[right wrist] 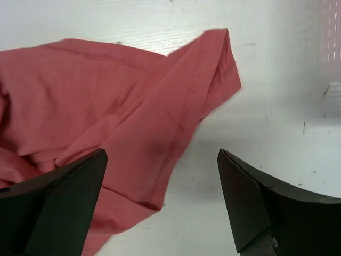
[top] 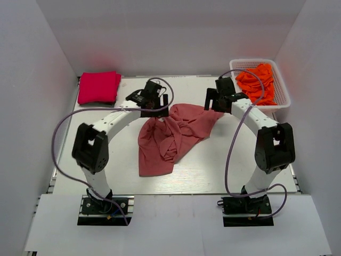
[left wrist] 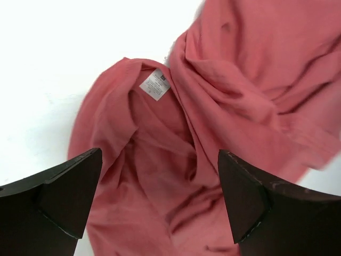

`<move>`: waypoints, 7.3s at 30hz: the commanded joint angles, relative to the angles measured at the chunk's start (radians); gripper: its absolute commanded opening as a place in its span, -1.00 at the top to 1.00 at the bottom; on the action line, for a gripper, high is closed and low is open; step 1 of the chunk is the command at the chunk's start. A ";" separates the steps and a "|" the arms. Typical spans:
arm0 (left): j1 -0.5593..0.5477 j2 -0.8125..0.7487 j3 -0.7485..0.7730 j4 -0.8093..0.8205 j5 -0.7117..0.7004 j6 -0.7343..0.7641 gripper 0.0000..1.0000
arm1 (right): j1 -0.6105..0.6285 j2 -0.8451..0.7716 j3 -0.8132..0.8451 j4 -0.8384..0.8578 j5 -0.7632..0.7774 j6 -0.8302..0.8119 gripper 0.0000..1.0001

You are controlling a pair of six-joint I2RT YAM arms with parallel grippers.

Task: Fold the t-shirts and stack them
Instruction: Flatten out the tshirt

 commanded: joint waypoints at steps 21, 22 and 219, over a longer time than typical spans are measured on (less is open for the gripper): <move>-0.049 -0.540 -0.909 0.056 0.308 -0.359 -0.99 | 0.123 -0.181 -0.317 0.273 -0.543 -0.319 -0.81; -0.049 -0.522 -0.909 0.067 0.308 -0.359 -0.99 | 0.132 -0.169 -0.307 0.276 -0.543 -0.319 -0.81; 0.364 -0.868 0.314 0.245 -0.095 0.032 1.00 | 0.373 -0.741 0.414 0.419 0.488 -0.919 1.00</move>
